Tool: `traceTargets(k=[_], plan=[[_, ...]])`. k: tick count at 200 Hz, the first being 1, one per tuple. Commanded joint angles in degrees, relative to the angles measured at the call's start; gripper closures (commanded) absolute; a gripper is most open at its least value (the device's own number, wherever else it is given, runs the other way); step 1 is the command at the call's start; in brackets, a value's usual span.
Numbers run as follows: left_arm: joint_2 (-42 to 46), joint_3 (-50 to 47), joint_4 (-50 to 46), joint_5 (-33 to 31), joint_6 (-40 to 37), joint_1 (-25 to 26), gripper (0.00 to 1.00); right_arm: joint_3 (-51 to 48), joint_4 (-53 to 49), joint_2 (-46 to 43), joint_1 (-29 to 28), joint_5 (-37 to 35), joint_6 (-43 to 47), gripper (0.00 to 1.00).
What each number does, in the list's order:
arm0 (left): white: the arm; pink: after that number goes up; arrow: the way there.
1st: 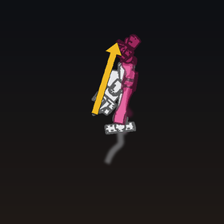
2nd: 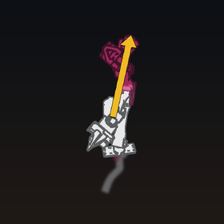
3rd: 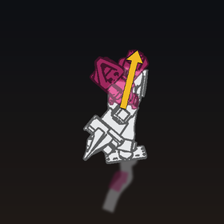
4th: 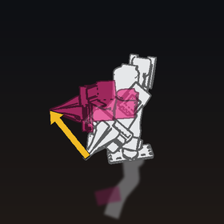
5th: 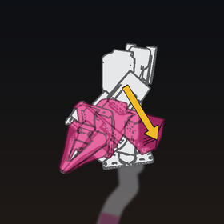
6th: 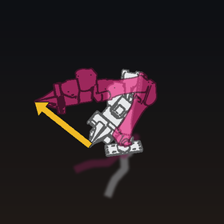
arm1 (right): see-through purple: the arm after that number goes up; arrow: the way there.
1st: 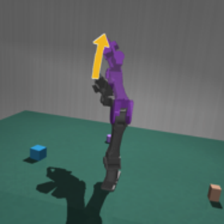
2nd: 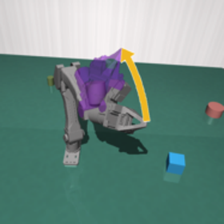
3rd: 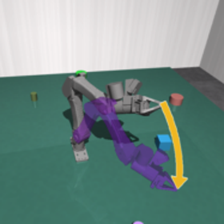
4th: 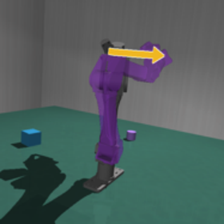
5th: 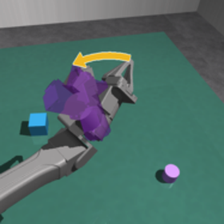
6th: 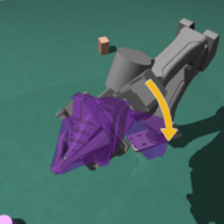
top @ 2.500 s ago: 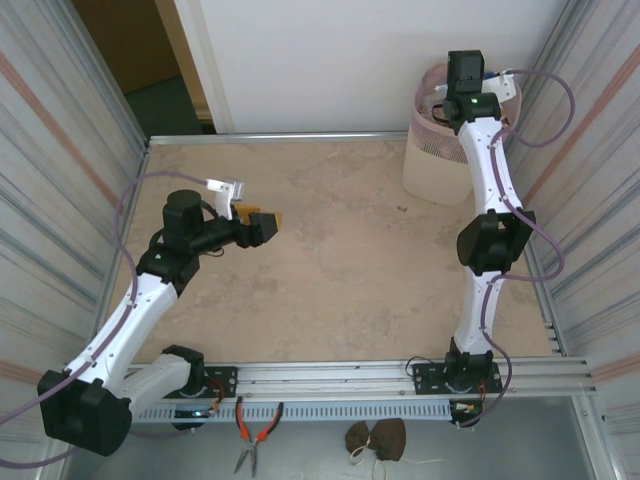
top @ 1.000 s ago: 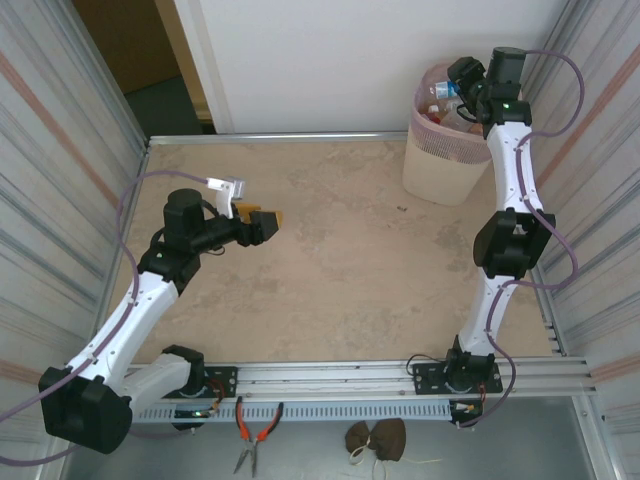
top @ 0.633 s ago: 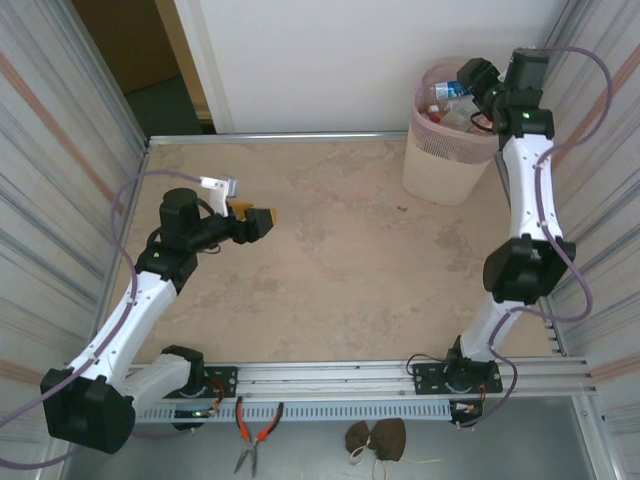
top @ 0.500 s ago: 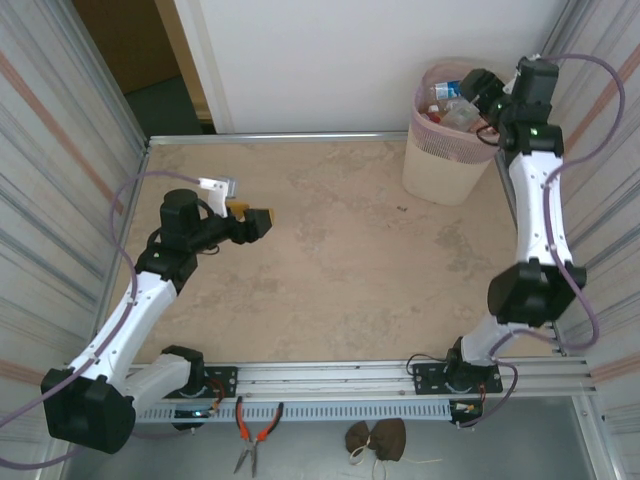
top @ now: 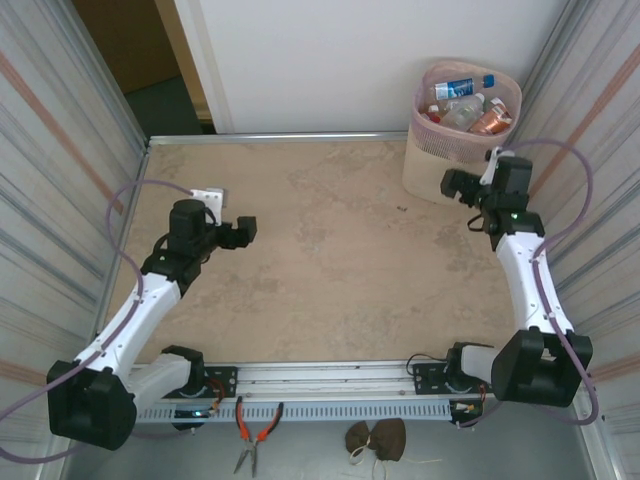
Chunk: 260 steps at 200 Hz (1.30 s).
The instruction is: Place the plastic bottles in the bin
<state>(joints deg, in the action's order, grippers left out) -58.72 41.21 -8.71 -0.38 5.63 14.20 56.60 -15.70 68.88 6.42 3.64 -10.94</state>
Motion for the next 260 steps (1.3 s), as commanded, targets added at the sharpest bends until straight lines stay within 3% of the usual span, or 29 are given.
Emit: traceTargets(k=[1,32,68,101,133,163,210,222,260], plan=[[-0.1,-3.3,6.3,-9.1,-6.4,-0.4,0.01,-8.1,11.1,-0.5,0.3,-2.8,5.3,0.01],[-1.6,-9.8,17.1,-13.2,-10.1,-0.6,0.01,-19.5,25.1,2.6,0.1,-4.1,7.7,0.01],[-9.2,-13.9,29.4,-12.9,-12.8,-1.8,0.01,-28.1,41.1,8.0,0.1,-5.3,6.6,0.01],[-14.6,-18.8,44.9,-6.3,-15.0,-4.4,0.01,-30.0,44.4,9.1,0.2,-6.1,6.7,0.01],[-19.1,-20.5,52.1,0.5,-14.8,-8.5,0.01,-34.0,50.2,7.3,-0.1,-0.5,5.3,0.01],[-22.0,-20.5,54.4,5.4,-12.8,-11.7,0.01,-35.3,58.6,10.7,-0.6,1.5,3.7,0.01],[-27.7,-21.0,60.2,8.7,-13.9,-12.1,0.01,-36.5,66.0,17.7,-0.6,2.1,3.7,0.01],[-27.2,-20.0,57.5,10.5,-13.3,-13.1,0.01,-36.7,67.9,19.1,-0.6,2.5,3.9,0.01],[-28.1,-18.1,55.0,10.0,-11.8,-14.0,0.01,-34.4,63.8,19.5,-1.9,0.3,4.9,0.01]])
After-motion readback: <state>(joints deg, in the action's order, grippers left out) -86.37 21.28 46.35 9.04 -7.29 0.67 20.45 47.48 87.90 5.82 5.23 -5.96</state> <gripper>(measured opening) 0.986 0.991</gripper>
